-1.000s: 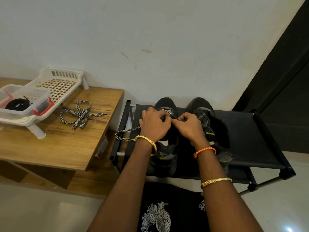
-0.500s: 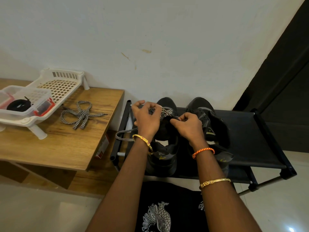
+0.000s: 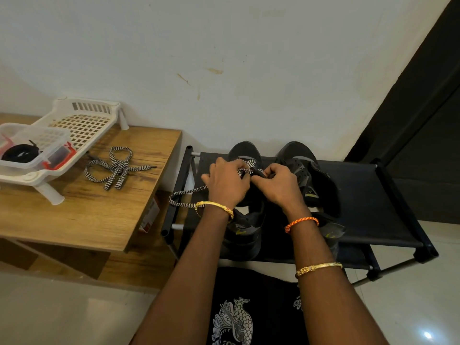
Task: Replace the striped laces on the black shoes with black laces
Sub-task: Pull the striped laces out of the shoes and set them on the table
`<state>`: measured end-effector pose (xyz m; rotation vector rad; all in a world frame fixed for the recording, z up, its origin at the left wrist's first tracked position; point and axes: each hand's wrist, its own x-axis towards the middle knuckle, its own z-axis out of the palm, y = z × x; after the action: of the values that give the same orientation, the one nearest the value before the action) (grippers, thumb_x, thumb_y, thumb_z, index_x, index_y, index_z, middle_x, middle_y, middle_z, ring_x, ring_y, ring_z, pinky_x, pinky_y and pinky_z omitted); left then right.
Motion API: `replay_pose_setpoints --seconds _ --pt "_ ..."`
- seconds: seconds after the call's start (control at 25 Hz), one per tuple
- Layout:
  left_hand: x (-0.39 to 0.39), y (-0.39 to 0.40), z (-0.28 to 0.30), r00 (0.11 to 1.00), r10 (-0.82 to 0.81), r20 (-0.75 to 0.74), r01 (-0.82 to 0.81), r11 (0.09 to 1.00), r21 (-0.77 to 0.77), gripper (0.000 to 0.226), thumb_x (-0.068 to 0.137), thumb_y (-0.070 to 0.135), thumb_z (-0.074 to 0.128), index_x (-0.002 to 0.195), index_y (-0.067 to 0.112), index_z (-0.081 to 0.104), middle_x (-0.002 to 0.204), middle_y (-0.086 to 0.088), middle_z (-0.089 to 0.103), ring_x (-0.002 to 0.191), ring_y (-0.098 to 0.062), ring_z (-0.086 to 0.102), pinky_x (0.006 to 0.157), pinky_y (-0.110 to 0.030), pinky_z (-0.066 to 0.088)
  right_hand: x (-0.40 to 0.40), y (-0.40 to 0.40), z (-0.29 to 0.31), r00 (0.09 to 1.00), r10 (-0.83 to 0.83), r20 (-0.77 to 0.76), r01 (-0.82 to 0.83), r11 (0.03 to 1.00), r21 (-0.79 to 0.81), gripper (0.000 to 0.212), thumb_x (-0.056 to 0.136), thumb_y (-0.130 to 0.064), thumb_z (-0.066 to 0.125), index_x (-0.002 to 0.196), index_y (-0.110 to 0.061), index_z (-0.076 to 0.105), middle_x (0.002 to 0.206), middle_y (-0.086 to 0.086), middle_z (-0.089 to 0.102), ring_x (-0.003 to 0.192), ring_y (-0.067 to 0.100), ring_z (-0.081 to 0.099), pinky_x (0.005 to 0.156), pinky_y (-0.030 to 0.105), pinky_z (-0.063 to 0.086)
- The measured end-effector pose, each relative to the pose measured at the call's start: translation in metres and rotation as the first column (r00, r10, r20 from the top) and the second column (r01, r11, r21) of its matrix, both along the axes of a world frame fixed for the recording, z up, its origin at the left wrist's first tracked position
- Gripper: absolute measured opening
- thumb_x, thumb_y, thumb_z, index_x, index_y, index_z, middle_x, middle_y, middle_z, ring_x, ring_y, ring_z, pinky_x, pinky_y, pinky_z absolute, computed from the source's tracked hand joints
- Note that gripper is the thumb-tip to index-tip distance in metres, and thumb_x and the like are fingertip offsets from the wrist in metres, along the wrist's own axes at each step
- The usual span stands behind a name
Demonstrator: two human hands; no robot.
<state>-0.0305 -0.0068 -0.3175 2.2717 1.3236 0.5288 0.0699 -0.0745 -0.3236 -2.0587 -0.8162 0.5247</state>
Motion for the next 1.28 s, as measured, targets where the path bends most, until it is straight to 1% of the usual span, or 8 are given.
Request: replay_pose_setpoints --seconds 0.28,0.44,0.6,0.72,0.8,0.92,1.04,1.28 --pt "-0.001 0.005 -0.004 0.983 0.023 0.184 -0.012 0.998 -0.06 0.015 0.086 0.037 0.064 0.098 0.031 0.071 0.106 0.004 0.037 0.115 -0.018 0.04 0.085 -0.032 0.019 -0.003 0.003 0.0 1.0 -0.018 0.019 0.018 1.0 0.015 0.027 0.072 -0.034 0.071 0.074 -0.01 0.057 0.064 -0.002 0.056 0.058 0.013 0.05 0.051 0.023 0.04" --pt "-0.001 0.004 -0.002 0.932 0.081 0.353 -0.066 0.996 -0.055 0.007 0.087 0.028 0.064 0.088 0.022 0.065 0.112 0.007 0.03 0.12 -0.016 0.037 0.099 -0.034 0.025 -0.003 0.003 0.0 0.999 -0.049 0.02 0.049 0.999 0.018 0.023 0.07 -0.03 0.071 0.07 -0.014 0.054 0.064 -0.002 0.056 0.059 0.013 0.051 0.051 0.023 0.041" --pt "-0.003 0.003 0.008 0.61 0.45 0.652 -0.184 0.881 -0.436 0.005 0.095 0.021 0.05 0.097 0.017 0.053 0.118 0.001 0.042 0.103 -0.017 0.05 0.094 -0.039 0.044 -0.004 0.002 0.0 0.998 -0.065 -0.005 0.066 0.998 0.023 0.023 0.07 -0.029 0.073 0.069 -0.015 0.054 0.066 -0.003 0.057 0.059 0.01 0.053 0.049 0.022 0.042" --pt "-0.004 0.003 0.013 0.332 0.631 0.701 0.018 0.738 -0.674 0.016 0.098 0.011 0.038 0.107 0.007 0.05 0.092 -0.002 0.063 0.09 -0.019 0.058 0.072 -0.026 0.052 -0.004 0.002 -0.001 0.997 -0.07 -0.014 0.07 0.997 0.034 0.024 0.07 -0.029 0.073 0.067 -0.016 0.053 0.064 -0.004 0.056 0.059 0.01 0.051 0.049 0.021 0.042" --pt "-0.004 0.003 0.012 0.524 0.474 0.707 -0.054 0.847 -0.528 0.008 0.096 0.014 0.042 0.098 0.017 0.049 0.084 0.003 0.061 0.091 -0.02 0.058 0.088 -0.04 0.048 -0.004 0.002 -0.001 0.997 -0.069 -0.018 0.07 0.997 0.036 0.024 0.07 -0.029 0.073 0.067 -0.016 0.052 0.064 -0.004 0.055 0.058 0.01 0.051 0.049 0.021 0.041" --pt "-0.002 -0.001 0.003 0.948 0.082 0.309 -0.055 0.994 -0.097 0.005 0.089 0.028 0.056 0.094 0.03 0.056 0.101 0.005 0.059 0.11 -0.022 0.047 0.093 -0.039 0.029 -0.002 0.001 0.0 0.999 -0.044 -0.022 0.044 0.999 0.032 0.025 0.071 -0.029 0.072 0.066 -0.017 0.051 0.063 -0.004 0.055 0.057 0.011 0.049 0.05 0.022 0.041" --pt "-0.001 0.001 -0.001 0.998 0.018 0.066 -0.019 1.0 0.012 0.011 0.088 0.037 0.061 0.098 0.037 0.066 0.115 0.001 0.051 0.118 -0.023 0.036 0.091 -0.04 0.024 -0.002 0.0 0.0 0.999 -0.029 -0.013 0.03 0.999 0.026 0.027 0.073 -0.032 0.072 0.066 -0.017 0.05 0.063 -0.005 0.054 0.056 0.009 0.048 0.048 0.022 0.04" --pt "0.0 -0.003 -0.004 0.995 -0.044 0.092 0.031 0.99 0.141 0.008 0.088 0.021 0.058 0.094 0.022 0.062 0.133 -0.001 0.03 0.124 -0.019 0.026 0.089 -0.034 0.015 -0.006 0.001 0.001 0.999 -0.033 -0.004 0.033 0.999 0.024 0.027 0.073 -0.033 0.072 0.07 -0.015 0.053 0.065 -0.003 0.055 0.059 0.011 0.05 0.05 0.023 0.041"
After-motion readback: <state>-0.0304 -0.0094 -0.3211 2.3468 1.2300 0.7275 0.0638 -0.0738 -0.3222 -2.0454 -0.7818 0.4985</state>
